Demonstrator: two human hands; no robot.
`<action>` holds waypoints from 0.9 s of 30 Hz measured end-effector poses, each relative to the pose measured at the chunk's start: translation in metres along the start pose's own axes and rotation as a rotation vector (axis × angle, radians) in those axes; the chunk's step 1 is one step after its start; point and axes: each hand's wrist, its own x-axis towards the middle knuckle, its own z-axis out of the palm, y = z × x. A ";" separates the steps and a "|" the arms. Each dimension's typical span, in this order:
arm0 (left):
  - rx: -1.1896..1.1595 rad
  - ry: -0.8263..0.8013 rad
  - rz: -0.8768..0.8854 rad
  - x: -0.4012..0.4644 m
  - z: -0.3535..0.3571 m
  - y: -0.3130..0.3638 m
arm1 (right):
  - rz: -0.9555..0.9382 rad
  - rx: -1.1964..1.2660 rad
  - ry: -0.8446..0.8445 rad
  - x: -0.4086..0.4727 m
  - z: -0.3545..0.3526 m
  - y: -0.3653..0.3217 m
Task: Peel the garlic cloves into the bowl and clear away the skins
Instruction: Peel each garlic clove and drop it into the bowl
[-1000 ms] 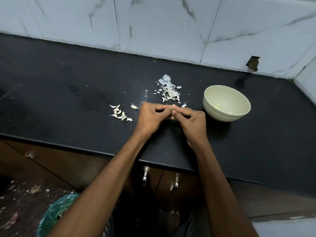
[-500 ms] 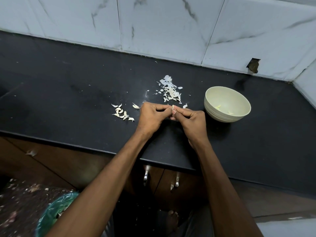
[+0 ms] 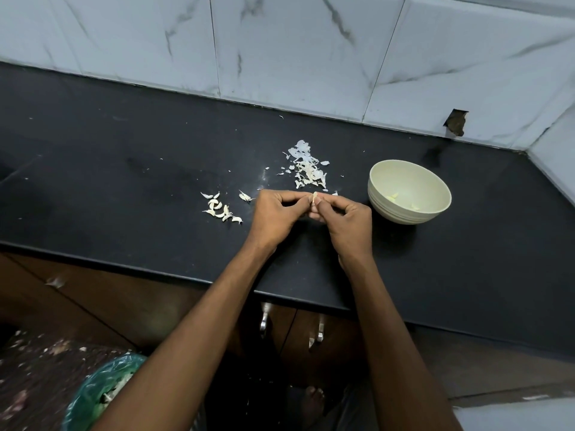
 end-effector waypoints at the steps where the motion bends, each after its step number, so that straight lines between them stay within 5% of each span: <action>1: 0.001 0.000 -0.001 0.000 0.000 0.000 | -0.004 -0.020 0.002 0.001 0.000 0.000; 13: 0.232 0.029 0.085 0.000 0.003 -0.003 | -0.144 -0.329 0.004 -0.005 0.001 -0.004; 27: 0.151 -0.013 0.059 -0.004 0.001 0.002 | -0.068 -0.223 -0.010 -0.005 -0.003 -0.005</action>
